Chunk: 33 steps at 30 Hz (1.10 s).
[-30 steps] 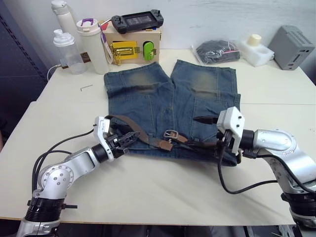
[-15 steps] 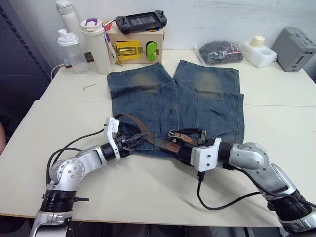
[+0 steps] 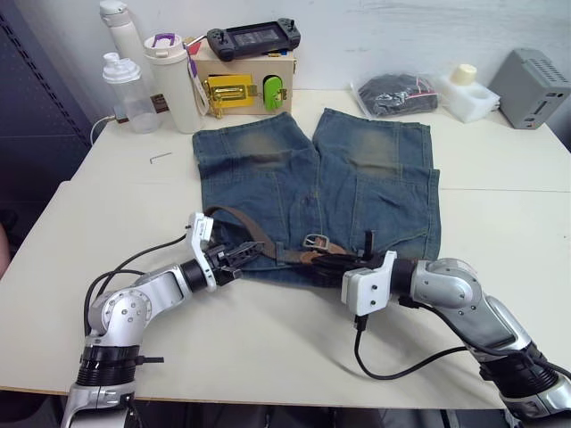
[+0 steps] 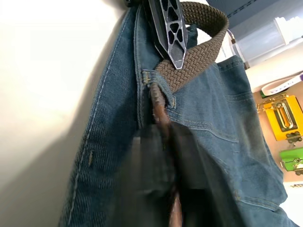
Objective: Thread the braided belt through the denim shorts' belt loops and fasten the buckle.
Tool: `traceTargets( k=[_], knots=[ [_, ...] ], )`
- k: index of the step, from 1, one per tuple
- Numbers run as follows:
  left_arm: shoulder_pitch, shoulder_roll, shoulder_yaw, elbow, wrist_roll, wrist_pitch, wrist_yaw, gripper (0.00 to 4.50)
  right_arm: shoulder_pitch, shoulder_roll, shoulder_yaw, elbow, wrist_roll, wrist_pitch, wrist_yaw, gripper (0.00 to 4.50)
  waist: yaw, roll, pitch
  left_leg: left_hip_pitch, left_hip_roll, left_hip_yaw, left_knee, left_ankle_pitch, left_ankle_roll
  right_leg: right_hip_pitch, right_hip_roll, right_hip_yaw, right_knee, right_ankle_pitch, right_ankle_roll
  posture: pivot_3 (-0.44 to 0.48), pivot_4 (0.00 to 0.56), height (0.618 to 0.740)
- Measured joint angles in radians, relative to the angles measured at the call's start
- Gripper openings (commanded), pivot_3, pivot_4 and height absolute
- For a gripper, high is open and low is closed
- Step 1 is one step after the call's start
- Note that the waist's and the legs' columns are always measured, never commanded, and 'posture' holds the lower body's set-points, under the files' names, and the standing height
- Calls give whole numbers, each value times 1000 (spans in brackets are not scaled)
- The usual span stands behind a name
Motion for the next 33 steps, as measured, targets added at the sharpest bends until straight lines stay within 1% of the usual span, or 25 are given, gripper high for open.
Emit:
traceTargets(
  k=[7, 9, 10, 15, 16, 17, 18, 19, 21, 24, 28, 31, 33],
  knots=[
    [10, 0, 14, -20, 13, 15, -7, 0, 0, 8, 3, 4, -3, 0, 0, 94, -6, 0, 0, 0, 0, 0, 0, 0, 0, 0, 0, 0, 0, 0, 0, 0, 150, 645],
    [30, 3, 14, -38, 31, 1, -26, 755, 0, 8, 3, 4, -3, -1, 1, 0, -10, 0, 0, 0, 0, 0, 0, 0, 0, 0, 0, 0, 1, 0, 0, 0, 150, 645],
    [45, 7, 14, -58, 38, -7, -38, 1000, 0, 8, 3, 4, -3, -1, 1, 0, -13, 0, 0, 0, 0, 0, 0, 0, 0, 0, 0, 0, 1, 0, 0, 0, 150, 645],
    [82, 44, 15, -146, 73, -20, -64, 3083, 0, 8, 3, 3, -3, -1, 1, 0, -20, 0, 0, 0, 0, -1, -1, 0, 0, 0, 0, -1, 1, 0, 0, 0, 150, 645],
    [93, 48, 17, -165, 78, -22, -62, 3083, 1, 8, 2, 3, -3, 0, 0, 0, -22, 0, 0, 0, 0, -1, -1, 0, 0, 0, 0, 0, 1, 0, 0, 0, 150, 645],
    [116, 51, 22, -198, 91, -29, -52, 2957, 2, 9, 2, -1, -2, 1, 0, 0, -23, 0, 0, 0, 0, -1, -1, 0, 0, 0, 0, 0, 1, 0, 0, 0, 150, 645],
    [140, 53, 25, -225, 108, -39, -40, 2727, 5, 9, 1, -4, -2, 2, -1, 0, -23, 0, 0, 0, 0, -1, -2, 0, 0, 0, 0, 0, 1, 0, 0, 0, 150, 645],
    [155, 53, 25, -238, 125, -48, -32, 2357, 8, 9, -1, -6, -2, 2, -2, 0, -23, 0, 0, 1, 0, -1, -2, 0, 0, 0, 0, 0, 1, 0, 0, 0, 150, 645],
    [178, 53, 11, -269, 183, -75, -12, 1433, 15, 8, -4, -12, -2, 4, -2, 0, -22, 0, 0, 1, 0, -1, -1, 0, 0, 0, 0, 0, 1, 0, 0, 0, 150, 645],
    [204, 70, -65, -307, 316, -147, 4, 33, 20, 7, -11, -27, 2, 8, -2, 0, -16, 0, 0, 1, 0, -1, -1, 0, 0, 1, 0, 0, 1, 0, 0, 0, 150, 645],
    [230, 84, -153, -337, 471, -249, 5, 33, 37, 3, -31, -54, 13, 29, -2, 0, -8, 0, 0, 1, 0, 0, 0, 0, 0, 1, 0, 0, 0, 0, 0, 0, 150, 645],
    [240, 116, -229, -348, 599, -338, 0, 33, 37, -5, -58, -92, 32, 61, 0, 0, 4, 1, -1, 1, 0, 1, 0, 0, 0, 1, -1, 0, 0, 0, 0, 0, 150, 645],
    [255, 121, -252, -353, 650, -383, -1, 33, 35, -17, -91, -123, 55, 90, 4, 0, 7, 2, -1, 1, 0, 2, 0, 0, 0, 1, -1, 0, 0, 0, 0, 0, 150, 645]
  ],
)
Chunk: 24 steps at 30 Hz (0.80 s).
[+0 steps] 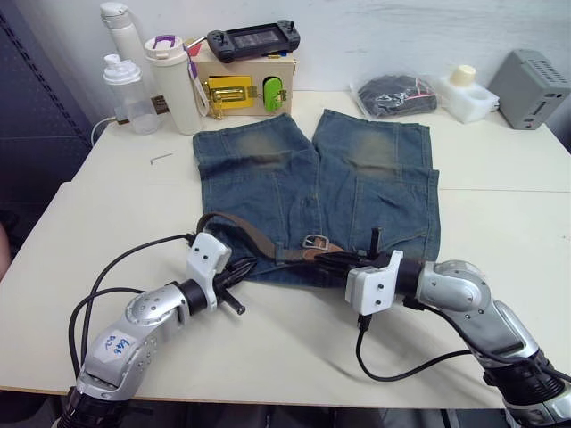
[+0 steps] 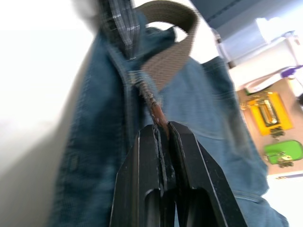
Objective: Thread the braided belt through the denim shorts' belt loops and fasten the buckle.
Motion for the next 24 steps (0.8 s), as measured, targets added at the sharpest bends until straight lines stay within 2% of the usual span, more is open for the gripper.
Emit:
traceTargets(
  k=[4, 8, 11, 14, 19, 21, 24],
  knots=[
    [11, 5, -19, 2, 70, -52, -10, 33, -36, -58, -90, -52, 90, 72, 35, 0, 0, 1, 0, 0, 0, 0, 0, 0, 0, 0, 0, 0, -1, 0, 0, 0, 150, 645],
    [15, 1, -18, 9, 90, -71, -27, 33, -76, -120, -175, -58, 169, 119, 74, 0, 1, 1, -1, 0, 0, 0, 0, 0, 0, 0, 0, -1, -1, 0, 0, 0, 150, 645],
    [13, 1, -17, 17, 102, -86, -45, 33, -87, -189, -212, -1, 181, 95, 105, 0, 1, 1, -1, 0, 0, 0, 0, 0, 0, 0, 0, -1, -1, 0, 0, 0, 150, 645],
    [13, 2, -8, 15, 104, -93, -70, 33, -110, -205, -246, 68, 182, 77, 107, 0, 0, 1, 0, 0, 0, 1, 0, 0, 0, 0, -1, -1, -1, 0, 0, 0, 150, 645],
    [63, 8, 46, -38, -4, -65, -181, 1797, -126, -200, -232, 75, 183, 64, 108, 0, -3, 2, 1, -1, 1, 1, -1, 0, 0, -1, -1, -1, -2, 0, 0, 0, 150, 645],
    [72, 26, 94, -98, -168, 18, -252, 2545, -155, -173, -214, 73, 184, 68, 104, 0, -3, 0, 4, -3, 2, 1, 0, 0, 0, -2, 0, -2, -2, 0, 0, 0, 150, 645],
    [5, 48, 211, -144, -402, 119, -273, 3830, -167, -163, -184, 67, 181, 68, 102, 0, 0, 1, 4, -3, 2, -1, 0, 0, 0, -2, 0, -3, -2, 0, 1, 0, 150, 645]
  ],
)
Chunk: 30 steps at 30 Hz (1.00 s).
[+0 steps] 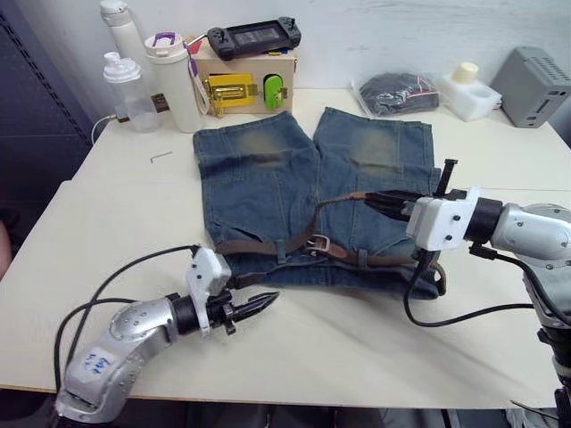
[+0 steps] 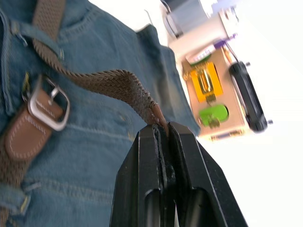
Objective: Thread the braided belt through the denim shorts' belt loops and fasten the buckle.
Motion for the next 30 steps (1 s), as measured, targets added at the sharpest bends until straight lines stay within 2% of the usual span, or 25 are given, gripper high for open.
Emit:
traceTargets(
  k=[2, 4, 9, 11, 16, 21, 24, 27, 28, 29, 30],
  knots=[
    [-87, 0, 66, 3, -92, 38, 29, 3830, -8, 14, 10, -1, -2, 0, 0, 0, -1, 0, 0, 0, 0, 1, 0, 0, 0, 0, 0, 0, 0, 0, 0, 0, 150, 645],
    [-159, -8, 76, 16, -99, 46, 62, 3830, -16, 15, 19, -1, -2, 0, 1, 0, -4, 0, 0, 0, 0, 1, 0, 0, 0, 0, 0, 0, -1, 0, 0, 0, 150, 645],
    [-268, -13, -119, 119, 191, -87, 78, 3830, -33, 29, 42, -8, -1, 7, 3, 0, -6, 0, 0, 0, 1, 3, -1, 0, 0, 0, 0, 1, -1, 0, 0, 0, 150, 645],
    [-304, -55, -179, 197, 285, -157, 77, 3830, -37, 39, 47, -12, 1, 17, 3, 0, -5, 0, 0, 0, 1, 3, -1, 0, 0, 0, 0, 0, -1, 0, 0, 0, 150, 645],
    [-394, -148, -230, 383, 442, -310, 81, 3830, -49, 53, 70, -38, 3, 24, 8, 0, -6, -1, 1, 0, 1, 3, -1, 0, 0, 0, 0, 0, -1, 0, 1, 0, 150, 645],
    [-429, -218, -243, 457, 509, -390, 66, 3830, -48, 54, 70, -45, 3, 40, 9, 0, -7, -1, 1, 0, 1, 3, -1, 0, 0, 0, 0, -1, -1, 1, 1, 0, 150, 645],
    [-431, -243, -247, 481, 525, -419, 54, 2976, -48, 55, 71, -49, 3, 44, 9, 0, -9, -1, 1, 0, 1, 3, -2, 0, 0, 0, 0, -1, -1, 1, 1, 0, 150, 645],
    [-430, -260, -248, 480, 529, -439, 38, 1625, -47, 58, 71, -50, 3, 48, 9, 0, -10, -1, 1, 0, 1, 3, -2, 0, 0, 0, 0, -1, -1, 1, 1, 0, 150, 645],
    [-427, -263, -248, 480, 529, -443, 34, 1308, -45, 60, 71, -50, 3, 49, 9, 0, -11, -1, 1, 0, 1, 3, -2, 0, 0, 0, 0, -1, -1, 1, 2, 0, 150, 645],
    [-423, -264, -248, 479, 531, -446, 32, 760, -44, 60, 71, -51, 3, 51, 9, 0, -13, -1, 1, 0, 1, 3, -2, 0, 0, 0, 0, -1, -1, 1, 2, 0, 150, 645],
    [-420, -264, -247, 479, 534, -449, 31, 488, -44, 60, 71, -52, 3, 55, 8, 0, -15, -1, 1, 1, 1, 3, -2, 0, 0, 0, 0, -1, -1, 1, 2, 0, 150, 645]
  ],
)
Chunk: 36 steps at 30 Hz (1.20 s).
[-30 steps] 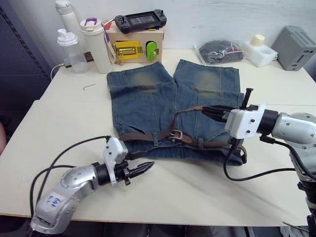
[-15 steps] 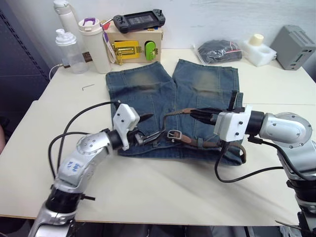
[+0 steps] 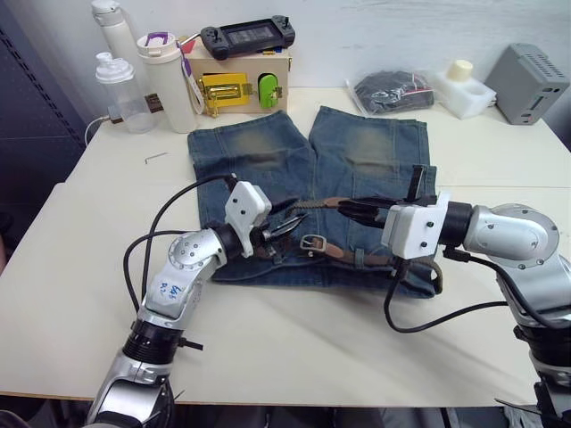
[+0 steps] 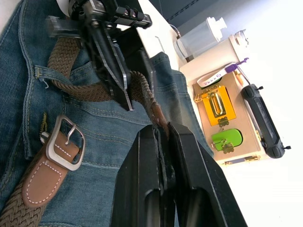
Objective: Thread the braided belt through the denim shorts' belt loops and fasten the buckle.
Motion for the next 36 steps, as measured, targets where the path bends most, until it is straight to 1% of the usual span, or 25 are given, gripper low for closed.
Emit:
traceTargets(
  k=[1, 4, 6, 7, 9, 11, 12, 13, 14, 15, 19, 21, 25, 30, 33, 34, 35, 36],
  knots=[
    [3, 0, 0, 0, 4, -3, -2, 40, 1, 0, 0, -1, 0, 4, 0, 0, -1, 0, 0, 0, 0, 0, 0, 0, 0, 0, 0, 0, 0, 0, 0, 0, 150, 645],
    [15, 0, 0, -6, 8, -4, -5, 14, 7, 3, 1, -6, 0, 13, -2, 0, -3, 0, 0, 0, 0, 0, 0, 0, 0, 0, 0, 0, 0, 0, 0, 0, 150, 645],
    [24, 0, 0, -11, 11, -2, -2, 0, 12, 10, 2, -14, 0, 37, -7, 773, -7, 0, 0, 0, 0, 0, 0, 0, 0, 0, 0, 0, 0, 0, 0, 0, 150, 645],
    [28, -1, 0, -13, 11, -2, -1, 0, 14, 13, 2, -16, 1, 51, -11, 986, -9, 0, 0, 0, 0, -1, 0, 0, 0, 0, 0, 0, 0, 0, 0, 0, 150, 645],
    [35, -1, 7, -14, 15, 5, 9, 0, 24, 37, -3, -19, 18, 121, -33, 1735, -13, 0, 0, 1, 0, -1, -1, 0, 0, 1, 0, 0, 1, 0, 0, 0, 150, 645],
    [39, -1, 22, -16, 18, 20, 28, 0, 47, 44, -6, -21, 41, 201, -48, 2776, -13, 0, 0, 1, 0, -1, -1, 0, 0, 0, 0, 0, 1, 0, 0, 0, 150, 645],
    [45, -3, 32, -22, 17, 32, 42, 0, 68, 43, -11, -29, 48, 238, -50, 3173, -13, 0, 0, 1, 0, -1, -2, 0, 0, 1, 0, 0, 1, 0, 0, 0, 150, 645],
    [57, -4, 47, -33, 17, 42, 56, 0, 96, 39, -14, -36, 55, 274, -50, 3766, -13, 0, 0, 2, 0, -1, -2, 0, 0, 1, 0, 0, 1, 0, 0, 0, 150, 645],
    [70, -4, 62, -43, 16, 51, 66, 0, 124, 37, -13, -40, 59, 300, -49, 4215, -13, 0, 0, 2, 0, -1, -2, 0, 0, 1, 0, 0, 0, 0, 0, 0, 150, 645],
    [82, -4, 77, -54, 14, 66, 79, 0, 162, 36, -10, -50, 60, 331, -51, 4441, -13, 0, 0, 2, 0, -1, -2, 0, 0, 1, 0, 0, 0, 0, 0, 0, 150, 645],
    [96, -25, 112, -95, 1, 104, 111, 0, 237, 48, 29, -92, 27, 351, -80, 4441, -13, 0, 0, 2, 0, -1, -2, 0, 0, 1, 0, 0, 0, 0, 1, 0, 150, 645],
    [96, -32, 129, -118, -13, 125, 122, 0, 257, 79, 55, -101, -10, 355, -118, 4441, -13, 0, 0, 2, 0, -1, -2, 0, 0, 2, 0, 0, 0, 0, 1, 0, 150, 645],
    [95, -37, 147, -150, -29, 161, 137, 0, 273, 162, 106, -87, -62, 356, -198, 4441, -14, 0, 0, 3, 0, -1, -2, 0, 0, 1, 0, 0, 1, 0, 1, 0, 150, 645],
    [95, -37, 150, -171, -34, 190, 137, 0, 275, 187, 122, -68, -98, 354, -240, 4441, -14, -1, 0, 3, 0, -1, -2, 0, 0, 1, 0, 0, 1, 0, 1, 0, 150, 645],
    [95, -35, 151, -173, -34, 197, 136, 0, 273, 207, 122, -61, -100, 367, -259, 3667, -15, -1, 0, 3, 0, -1, -2, 0, 0, 1, 0, 0, 1, 0, 1, 0, 150, 645],
    [97, -32, 151, -174, -34, 201, 134, 0, 273, 213, 122, -60, -100, 382, -262, 3169, -15, -1, 0, 3, 0, -1, -2, 0, 0, 1, 0, 0, 1, 0, 1, 0, 150, 645],
    [99, -29, 151, -175, -34, 205, 134, 0, 273, 215, 122, -60, -99, 390, -264, 2788, -15, -1, 0, 3, 0, -1, -2, 0, 0, 1, 0, 0, 2, 0, 1, 0, 150, 645],
    [105, -24, 151, -177, -34, 207, 133, 0, 273, 218, 122, -60, -97, 409, -264, 2245, -15, -1, 0, 3, 0, -1, -2, 0, 0, 1, 1, 0, 2, 0, 1, 0, 150, 645]
  ],
)
